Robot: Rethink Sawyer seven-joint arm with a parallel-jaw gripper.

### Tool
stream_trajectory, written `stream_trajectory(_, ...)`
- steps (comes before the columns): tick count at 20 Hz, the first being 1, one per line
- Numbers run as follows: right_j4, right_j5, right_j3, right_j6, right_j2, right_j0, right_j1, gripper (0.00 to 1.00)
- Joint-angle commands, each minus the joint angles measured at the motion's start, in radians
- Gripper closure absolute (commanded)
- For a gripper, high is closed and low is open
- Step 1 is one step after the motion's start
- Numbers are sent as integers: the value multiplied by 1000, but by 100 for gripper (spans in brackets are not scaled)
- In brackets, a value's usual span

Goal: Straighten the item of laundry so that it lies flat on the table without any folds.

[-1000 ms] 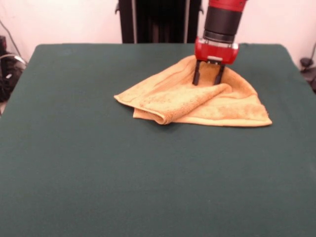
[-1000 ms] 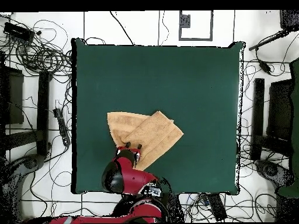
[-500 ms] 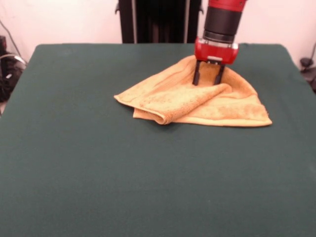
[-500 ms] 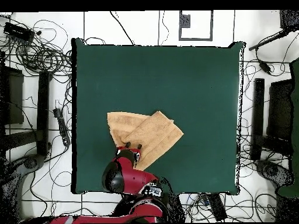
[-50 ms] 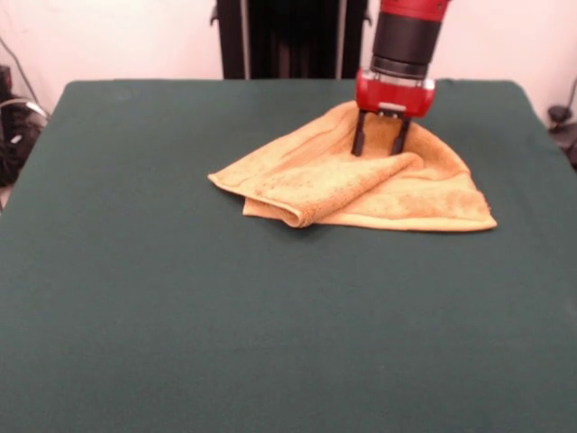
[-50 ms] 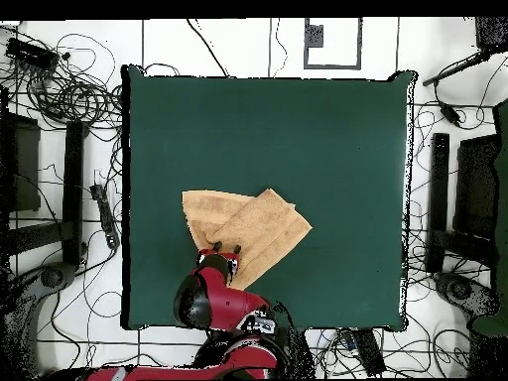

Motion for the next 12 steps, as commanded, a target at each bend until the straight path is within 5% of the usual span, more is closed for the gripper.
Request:
stream_trajectory(1,33,261,-60,115,107,33,159,0)
stream_trajectory(12,29,284,-75,115,104,38,160,0)
